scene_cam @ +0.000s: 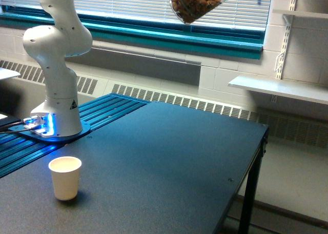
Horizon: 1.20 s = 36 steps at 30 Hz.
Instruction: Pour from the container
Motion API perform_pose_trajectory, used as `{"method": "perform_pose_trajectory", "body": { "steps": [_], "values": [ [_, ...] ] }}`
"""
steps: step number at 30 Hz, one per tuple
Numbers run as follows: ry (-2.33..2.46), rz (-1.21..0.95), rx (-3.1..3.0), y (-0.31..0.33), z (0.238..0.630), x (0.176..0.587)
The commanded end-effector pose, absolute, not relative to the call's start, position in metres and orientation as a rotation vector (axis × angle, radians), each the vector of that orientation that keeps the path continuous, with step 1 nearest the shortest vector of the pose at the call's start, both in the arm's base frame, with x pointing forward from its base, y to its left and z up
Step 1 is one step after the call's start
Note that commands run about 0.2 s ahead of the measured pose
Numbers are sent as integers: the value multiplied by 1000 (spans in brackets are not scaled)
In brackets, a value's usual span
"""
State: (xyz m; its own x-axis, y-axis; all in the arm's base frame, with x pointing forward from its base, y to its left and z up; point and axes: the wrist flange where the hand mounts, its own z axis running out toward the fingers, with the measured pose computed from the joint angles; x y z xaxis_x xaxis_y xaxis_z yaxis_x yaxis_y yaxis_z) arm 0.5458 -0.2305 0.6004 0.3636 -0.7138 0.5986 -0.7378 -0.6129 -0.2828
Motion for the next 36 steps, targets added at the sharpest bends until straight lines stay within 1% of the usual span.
{"method": "perform_pose_trajectory", "body": {
  "steps": [1,10,17,26,36],
  "values": [
    [-1368,1077,2550,-235,594,546],
    [-1345,1110,2544,-224,599,548],
    [-1295,1097,2557,-208,595,537],
    [-1256,1057,2552,-185,579,503],
    [-1297,1019,2489,-177,564,453]
  ]
}}
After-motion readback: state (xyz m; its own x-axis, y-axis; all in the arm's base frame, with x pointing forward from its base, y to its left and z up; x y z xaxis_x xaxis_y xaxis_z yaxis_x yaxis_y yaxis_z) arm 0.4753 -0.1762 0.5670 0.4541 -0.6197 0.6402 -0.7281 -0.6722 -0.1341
